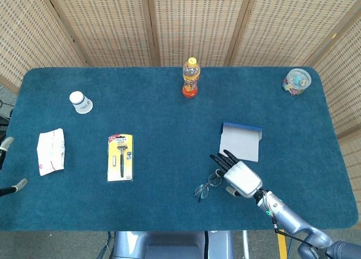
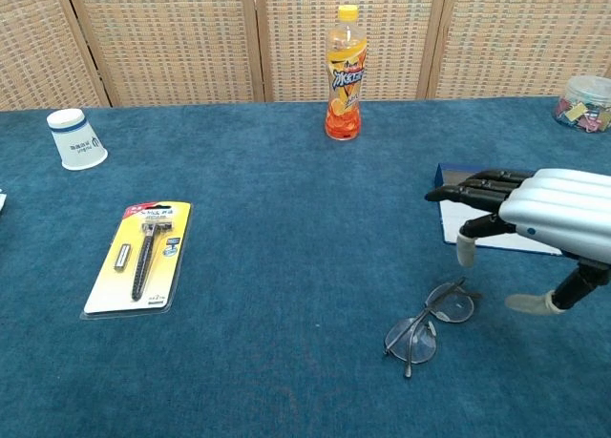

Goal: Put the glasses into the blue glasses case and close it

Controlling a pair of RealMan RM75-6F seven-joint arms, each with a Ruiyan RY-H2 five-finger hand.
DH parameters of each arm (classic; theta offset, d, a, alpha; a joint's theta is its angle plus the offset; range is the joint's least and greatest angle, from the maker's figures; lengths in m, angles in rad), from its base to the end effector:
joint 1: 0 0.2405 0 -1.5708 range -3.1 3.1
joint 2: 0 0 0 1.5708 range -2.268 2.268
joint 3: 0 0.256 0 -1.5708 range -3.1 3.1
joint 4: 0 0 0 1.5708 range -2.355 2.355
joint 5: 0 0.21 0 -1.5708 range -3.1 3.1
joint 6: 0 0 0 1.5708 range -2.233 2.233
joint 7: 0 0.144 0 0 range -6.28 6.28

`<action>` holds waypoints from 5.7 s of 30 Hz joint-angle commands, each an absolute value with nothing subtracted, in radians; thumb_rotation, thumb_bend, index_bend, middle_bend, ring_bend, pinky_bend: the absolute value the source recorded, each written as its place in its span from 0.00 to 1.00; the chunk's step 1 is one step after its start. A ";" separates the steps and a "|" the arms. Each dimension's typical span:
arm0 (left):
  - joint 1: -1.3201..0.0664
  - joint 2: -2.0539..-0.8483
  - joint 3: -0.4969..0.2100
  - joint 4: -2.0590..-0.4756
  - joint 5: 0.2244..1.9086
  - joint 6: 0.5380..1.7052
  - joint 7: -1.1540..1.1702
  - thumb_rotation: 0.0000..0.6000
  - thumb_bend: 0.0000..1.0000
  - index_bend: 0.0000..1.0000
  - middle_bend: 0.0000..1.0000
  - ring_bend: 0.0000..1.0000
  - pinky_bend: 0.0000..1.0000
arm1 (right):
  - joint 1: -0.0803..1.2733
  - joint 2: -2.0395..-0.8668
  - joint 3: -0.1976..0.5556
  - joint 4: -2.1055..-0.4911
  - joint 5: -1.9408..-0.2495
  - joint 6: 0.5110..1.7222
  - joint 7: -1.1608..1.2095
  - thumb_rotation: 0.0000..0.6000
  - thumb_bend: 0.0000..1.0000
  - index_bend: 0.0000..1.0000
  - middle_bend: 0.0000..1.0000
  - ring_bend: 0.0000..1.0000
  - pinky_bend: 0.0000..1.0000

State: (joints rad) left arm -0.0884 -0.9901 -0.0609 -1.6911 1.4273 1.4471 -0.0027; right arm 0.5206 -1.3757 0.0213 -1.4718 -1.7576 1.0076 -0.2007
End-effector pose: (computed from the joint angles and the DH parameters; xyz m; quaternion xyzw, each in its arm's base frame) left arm -0.3136 0.1835 0.1935 -0.5853 -0.3950 -0.3594 0.6100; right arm -0.2083 -0.2644 0.0116 0.8498 -0.2174 0.3342 0.3447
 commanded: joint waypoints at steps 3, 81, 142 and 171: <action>-0.088 -0.991 -0.061 -1.693 1.426 1.449 0.001 1.00 0.00 0.00 0.00 0.00 0.00 | 0.544 -1.410 0.015 -1.464 -1.715 0.957 -0.246 1.00 0.35 0.39 0.00 0.00 0.00; -0.151 -0.990 -0.094 -1.697 1.297 1.324 0.038 1.00 0.00 0.00 0.00 0.00 0.00 | 0.748 -1.600 0.210 -1.156 -1.115 0.834 -0.522 1.00 0.52 0.62 0.05 0.00 0.05; -0.167 -0.991 -0.091 -1.704 1.269 1.302 0.056 1.00 0.00 0.00 0.00 0.00 0.00 | 0.750 -1.692 0.230 -0.985 -1.044 0.971 -0.487 1.00 0.11 0.00 0.00 0.00 0.06; -0.178 -0.989 -0.094 -1.700 1.249 1.283 0.054 1.00 0.00 0.00 0.00 0.00 0.00 | 0.700 -1.633 0.252 -1.214 -1.095 0.894 -0.162 1.00 0.95 0.00 0.00 0.00 0.06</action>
State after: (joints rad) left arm -0.1780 -0.9892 -0.0944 -1.7004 1.2489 1.2835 0.0536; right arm 0.7207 -1.6548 0.2434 -1.1509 -1.0907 0.9158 -0.2409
